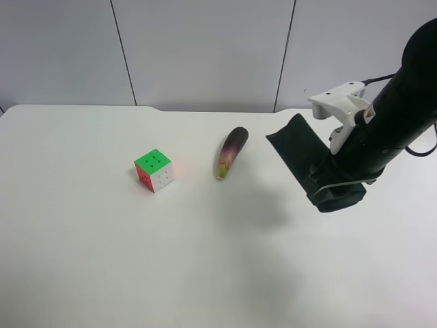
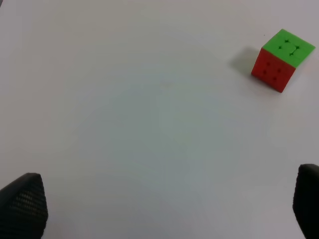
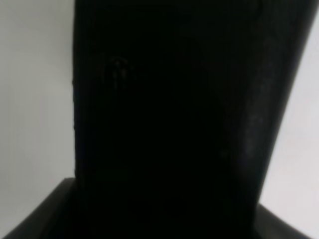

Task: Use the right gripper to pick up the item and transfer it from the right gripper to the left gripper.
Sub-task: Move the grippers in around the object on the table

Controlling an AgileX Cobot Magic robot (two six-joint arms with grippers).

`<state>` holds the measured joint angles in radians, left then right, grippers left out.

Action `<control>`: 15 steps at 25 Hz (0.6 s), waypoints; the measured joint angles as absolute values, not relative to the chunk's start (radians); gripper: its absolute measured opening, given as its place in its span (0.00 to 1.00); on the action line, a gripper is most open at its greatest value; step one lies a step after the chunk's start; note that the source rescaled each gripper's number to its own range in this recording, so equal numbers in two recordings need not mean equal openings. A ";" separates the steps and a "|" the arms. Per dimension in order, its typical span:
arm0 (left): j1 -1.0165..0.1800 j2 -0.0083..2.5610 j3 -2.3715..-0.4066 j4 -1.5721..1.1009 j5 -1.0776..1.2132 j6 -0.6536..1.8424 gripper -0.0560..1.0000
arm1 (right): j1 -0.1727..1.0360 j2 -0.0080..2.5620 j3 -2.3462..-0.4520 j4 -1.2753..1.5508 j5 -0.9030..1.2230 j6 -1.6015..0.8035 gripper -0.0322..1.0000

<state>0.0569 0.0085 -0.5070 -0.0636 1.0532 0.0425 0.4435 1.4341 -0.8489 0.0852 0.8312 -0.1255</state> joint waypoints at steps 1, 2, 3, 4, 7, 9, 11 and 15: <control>0.057 0.026 -0.507 -0.071 1.053 0.043 1.00 | 0.468 1.434 -0.849 0.082 0.831 -0.131 0.06; 0.057 0.045 -0.507 -0.081 1.055 0.043 1.00 | 0.499 1.434 -0.849 0.074 0.831 -0.137 0.06; 0.057 0.074 -0.508 -0.095 1.061 0.043 1.00 | 0.530 1.434 -0.849 0.060 0.832 -0.140 0.06; 0.057 0.107 -0.511 -0.108 1.070 0.043 1.00 | 0.560 1.434 -0.849 0.043 0.832 -0.140 0.06; 0.057 0.217 -0.537 -0.133 1.108 0.046 1.00 | 0.643 1.433 -0.849 0.000 0.832 -0.147 0.06; 0.051 0.284 -0.556 -0.152 1.127 0.046 1.00 | 0.694 1.433 -0.849 -0.021 0.829 -0.147 0.06; 0.029 0.341 -0.572 -0.175 1.127 0.046 1.00 | 0.740 1.432 -0.849 -0.036 0.821 -0.147 0.06; -0.025 0.432 -0.589 -0.205 1.126 0.046 1.00 | 0.793 1.432 -0.849 -0.051 0.797 -0.158 0.06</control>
